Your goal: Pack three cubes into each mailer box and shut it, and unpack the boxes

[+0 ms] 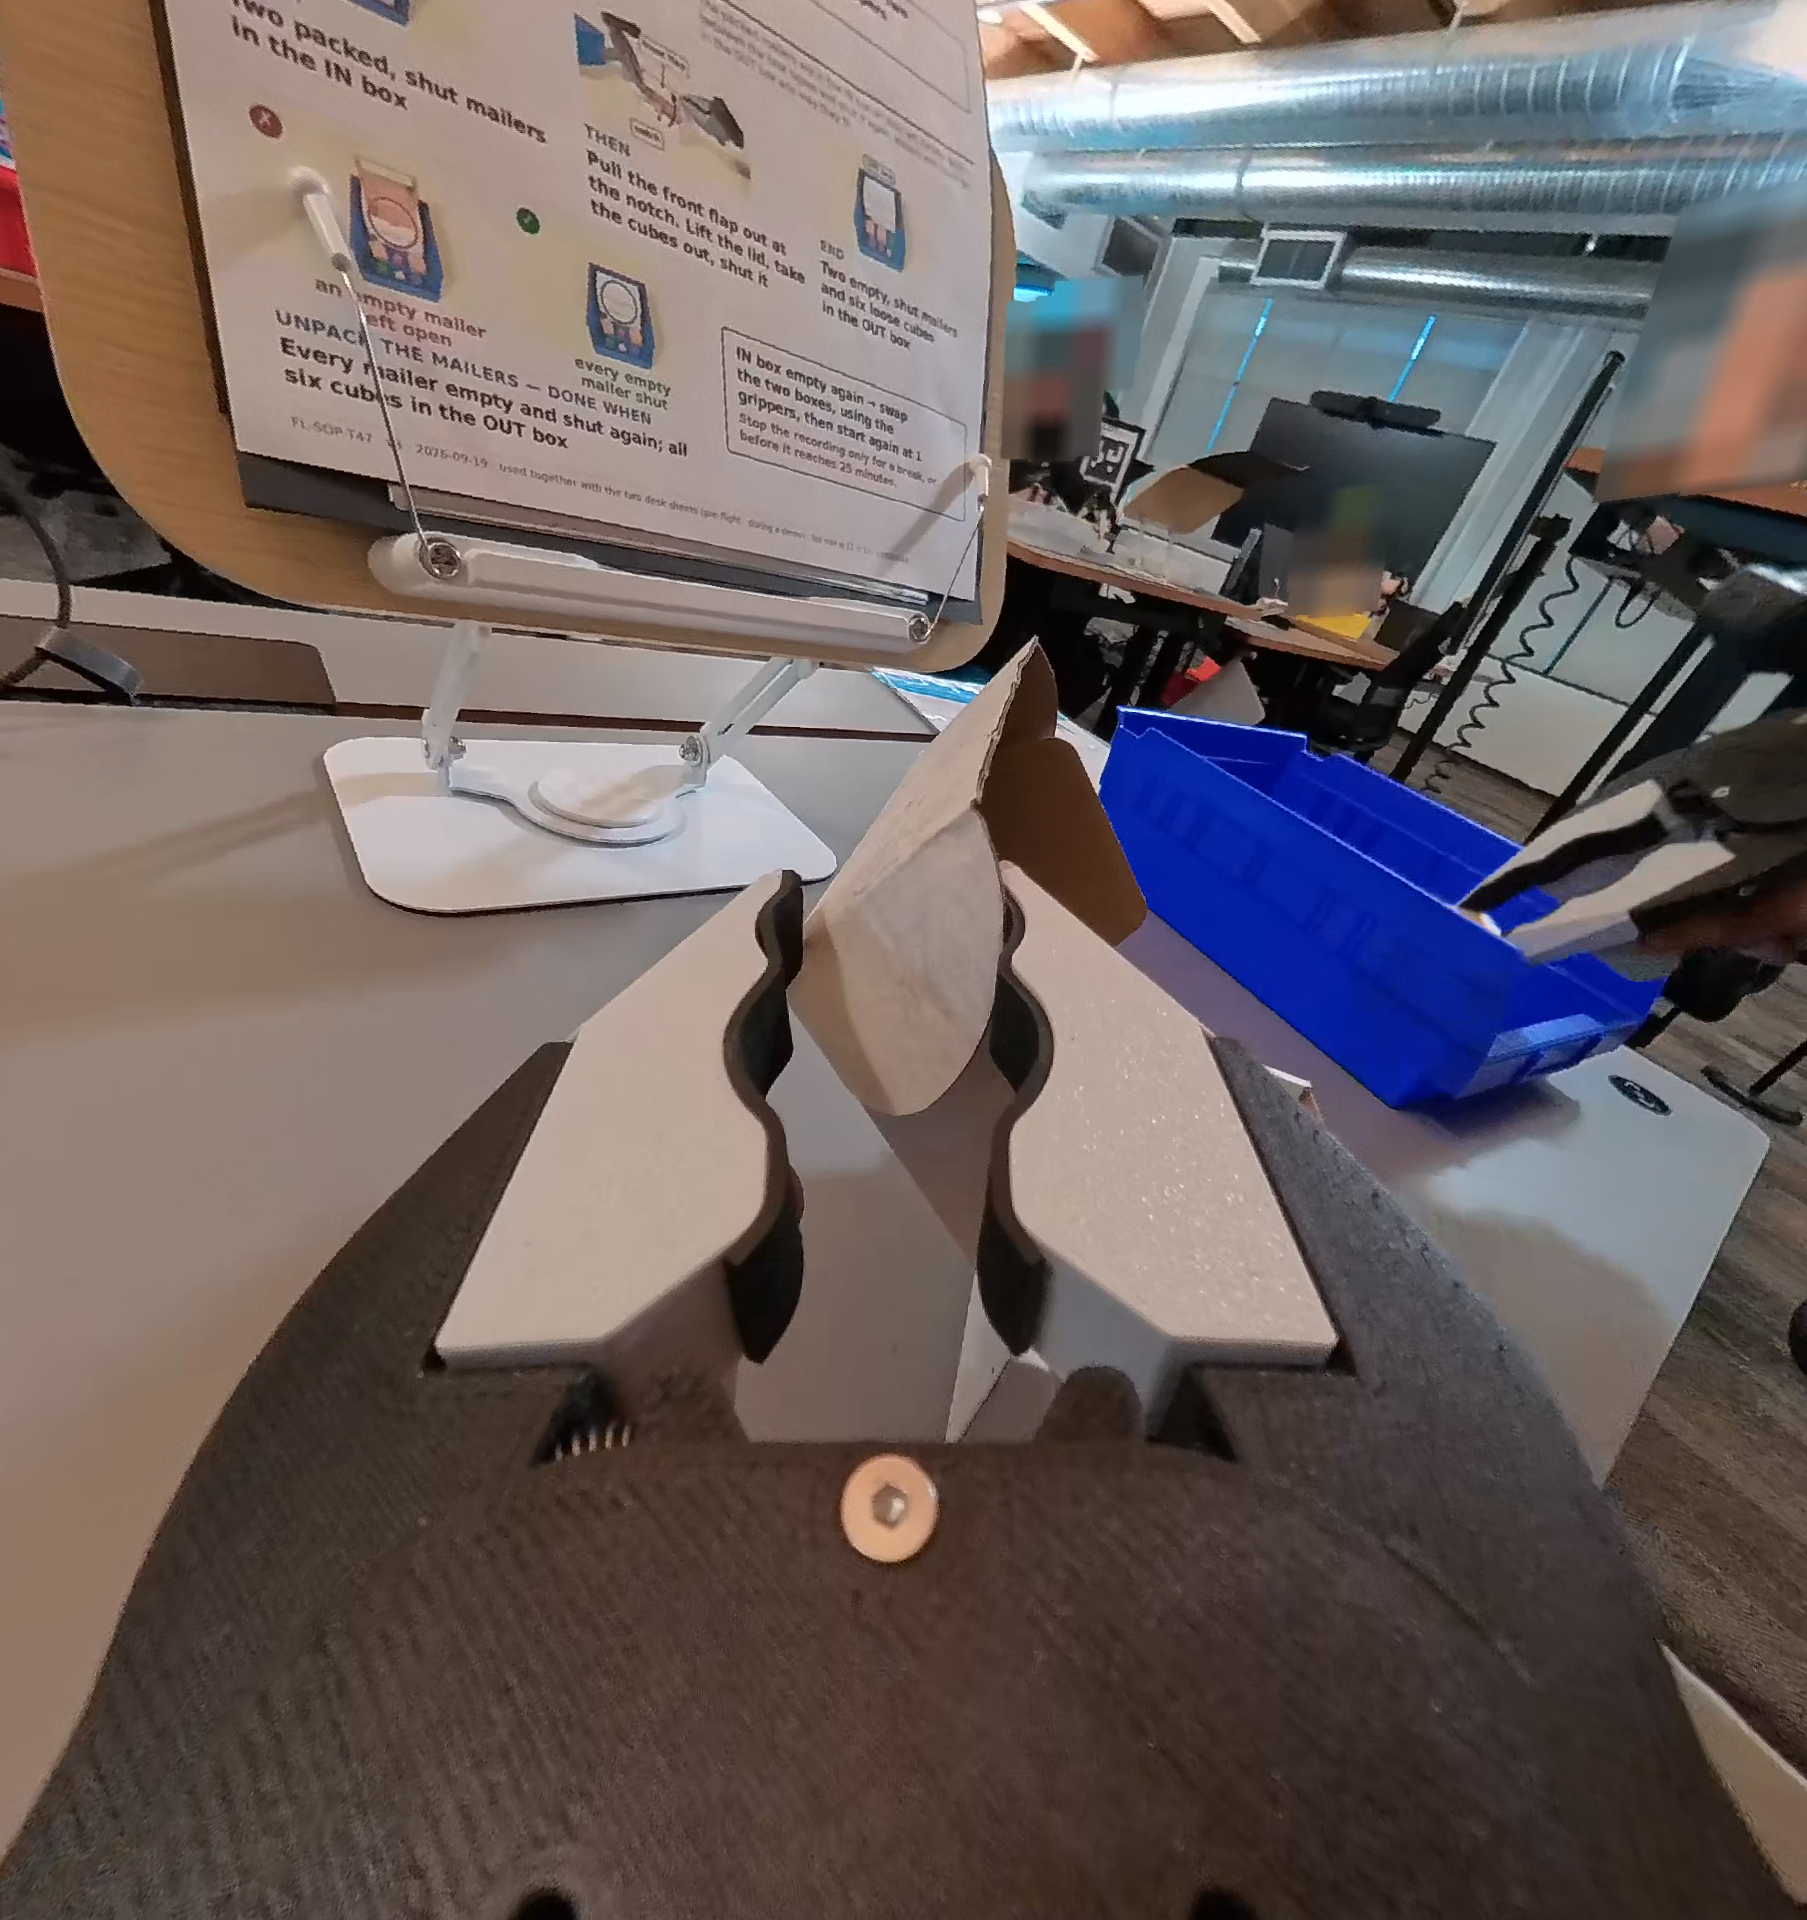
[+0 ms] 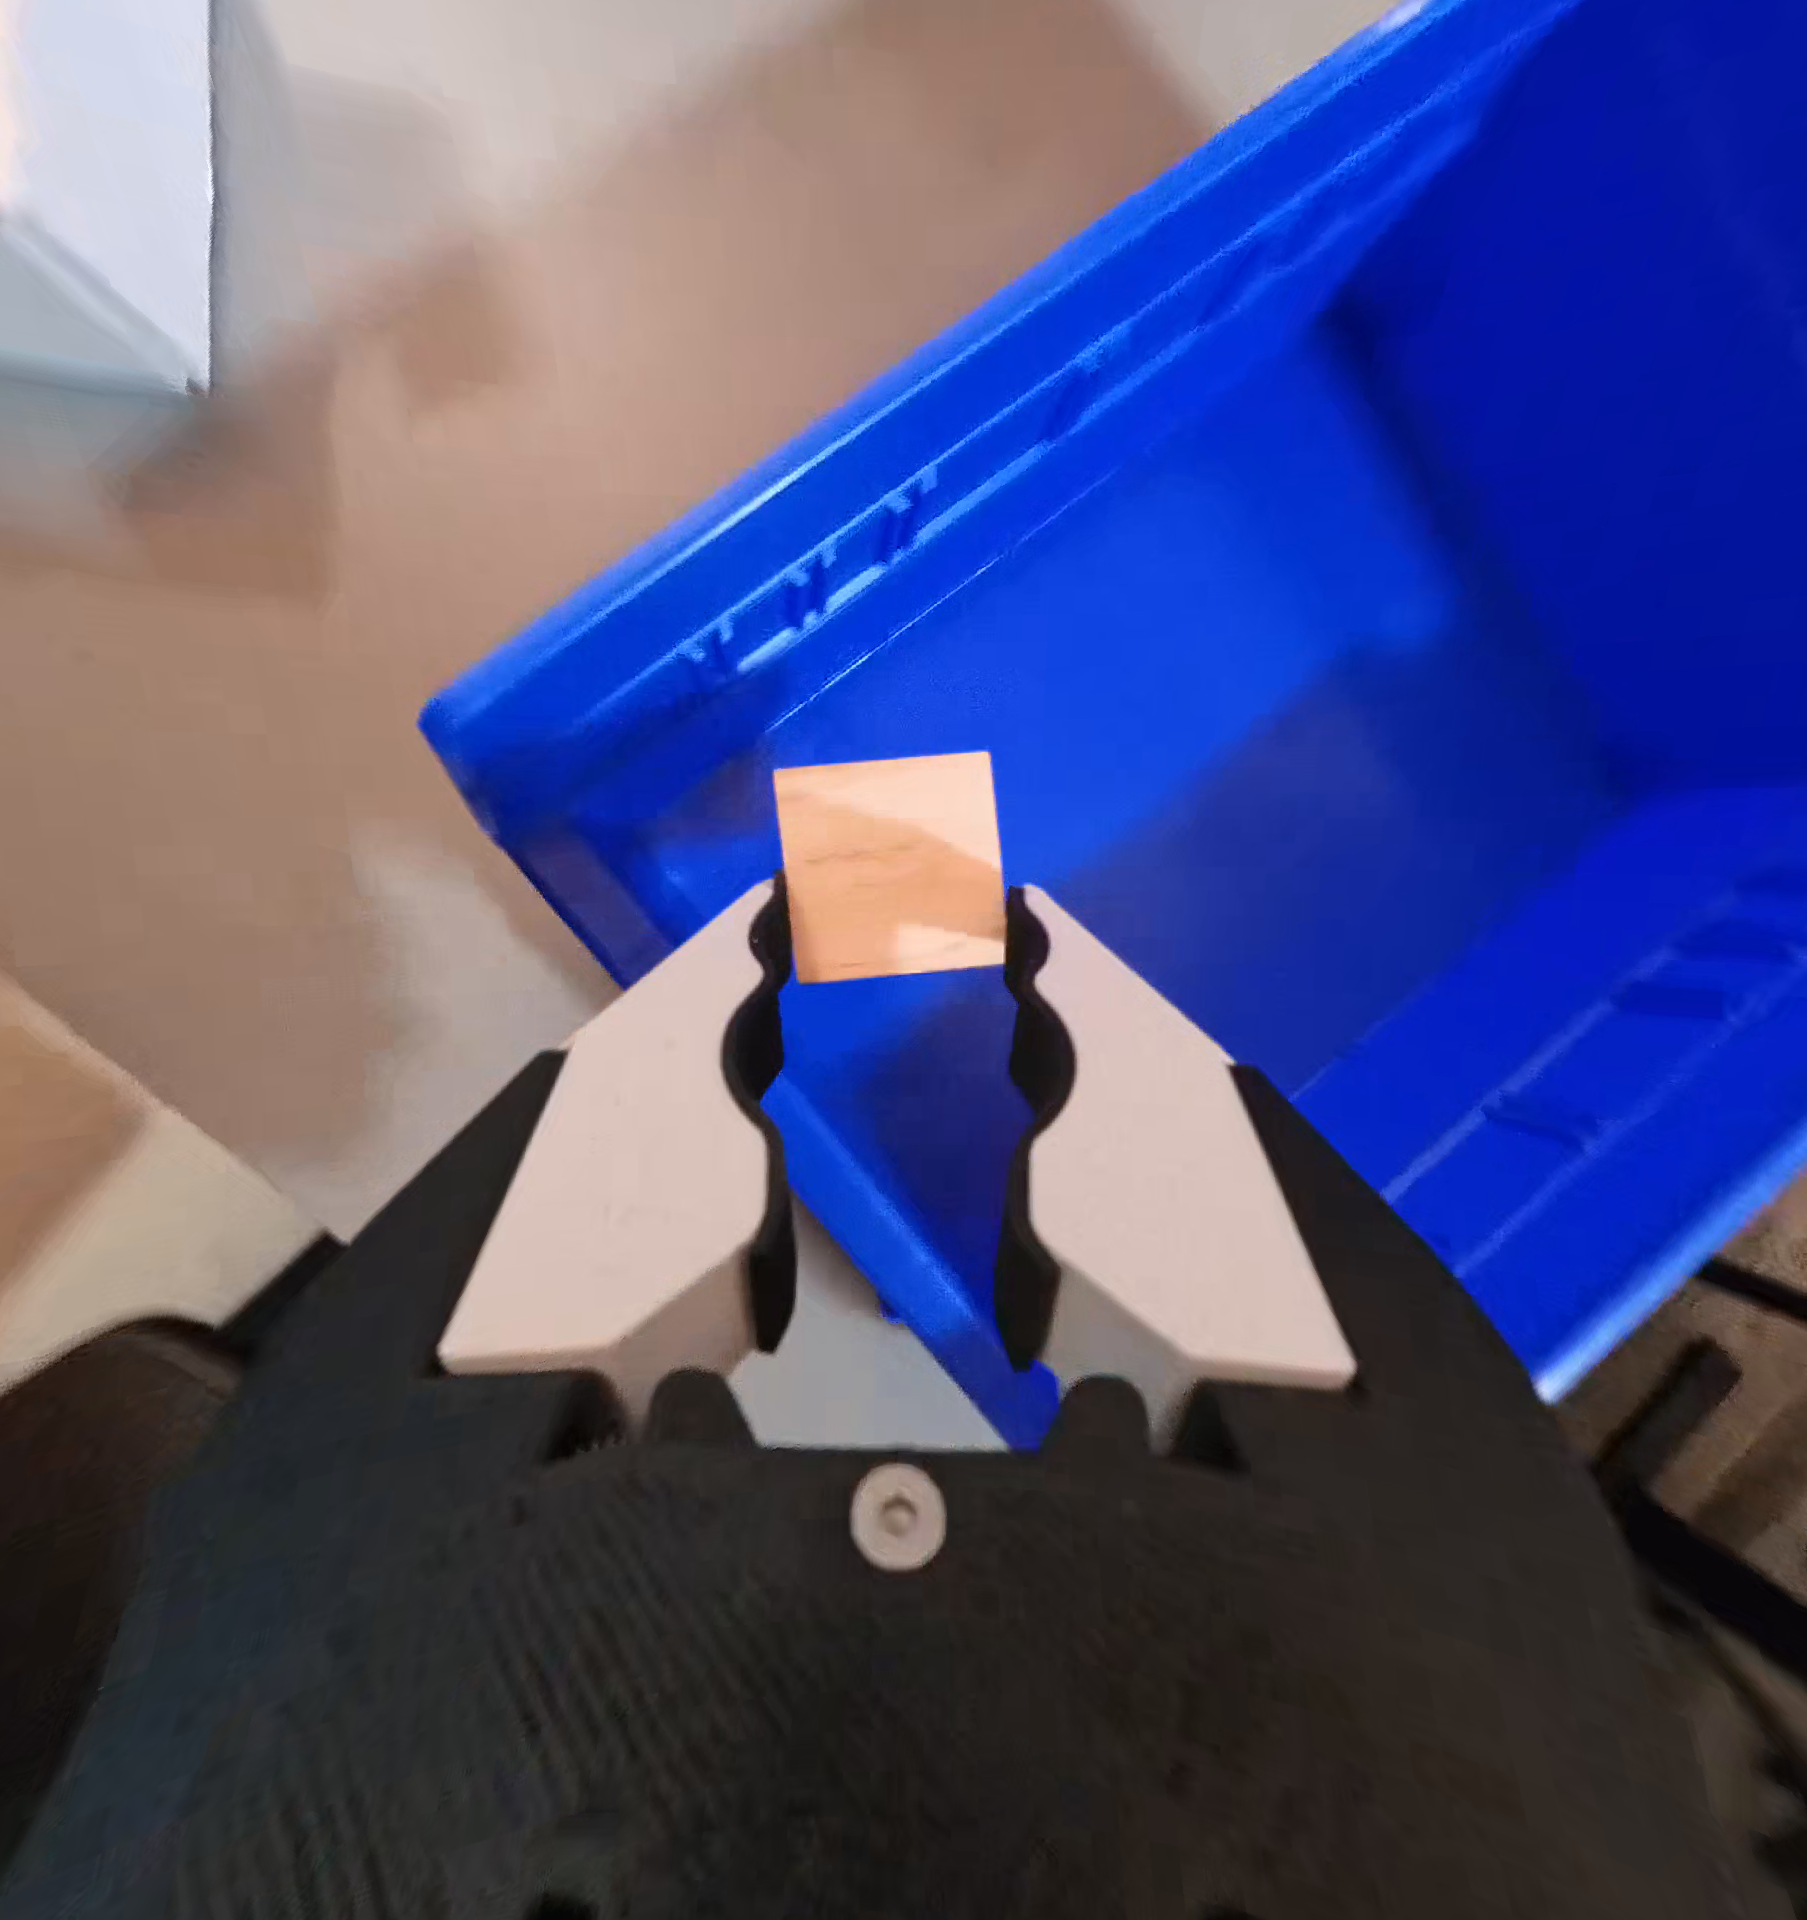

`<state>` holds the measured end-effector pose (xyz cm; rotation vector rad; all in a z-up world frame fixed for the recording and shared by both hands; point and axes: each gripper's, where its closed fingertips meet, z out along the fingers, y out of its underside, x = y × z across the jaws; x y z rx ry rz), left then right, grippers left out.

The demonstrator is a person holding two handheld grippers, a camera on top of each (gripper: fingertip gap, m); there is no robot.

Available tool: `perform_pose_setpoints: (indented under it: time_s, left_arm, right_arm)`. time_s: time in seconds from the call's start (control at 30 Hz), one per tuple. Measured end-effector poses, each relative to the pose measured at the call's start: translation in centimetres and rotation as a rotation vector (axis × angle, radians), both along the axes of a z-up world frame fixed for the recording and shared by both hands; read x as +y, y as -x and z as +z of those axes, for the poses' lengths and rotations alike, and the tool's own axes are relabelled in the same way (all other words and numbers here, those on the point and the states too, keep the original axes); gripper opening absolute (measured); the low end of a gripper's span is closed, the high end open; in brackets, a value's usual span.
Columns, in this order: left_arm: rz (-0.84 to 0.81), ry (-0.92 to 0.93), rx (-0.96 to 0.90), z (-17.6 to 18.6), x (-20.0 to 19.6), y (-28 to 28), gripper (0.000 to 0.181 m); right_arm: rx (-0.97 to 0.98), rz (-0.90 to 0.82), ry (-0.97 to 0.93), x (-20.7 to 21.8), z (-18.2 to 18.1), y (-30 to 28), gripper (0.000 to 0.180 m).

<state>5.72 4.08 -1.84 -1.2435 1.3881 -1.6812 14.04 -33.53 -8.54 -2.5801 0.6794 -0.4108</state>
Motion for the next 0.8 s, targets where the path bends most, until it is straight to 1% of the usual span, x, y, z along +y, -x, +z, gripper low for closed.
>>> perform_pose_setpoints:
  time_s: [0.1,0.37,0.53,0.8]
  left_arm:
    - [0.003,-0.010,-0.003,0.0,0.0,0.0,0.034]
    - [0.000,-0.012,0.001,-0.2,0.2,-0.1,0.034]
    - [-0.001,-0.002,-0.001,-0.3,0.4,-0.1,0.035]
    - [0.002,-0.019,-0.004,-0.4,0.4,-0.1,0.033]
  right_arm:
    - [0.048,0.178,0.055,0.6,-1.8,0.2,0.041]
    - [0.176,0.404,0.080,1.1,-4.2,-0.5,0.042]
    - [0.122,0.447,0.115,1.0,-4.3,-2.2,0.042]
    - [0.157,0.473,0.095,1.1,-4.5,-2.6,0.042]
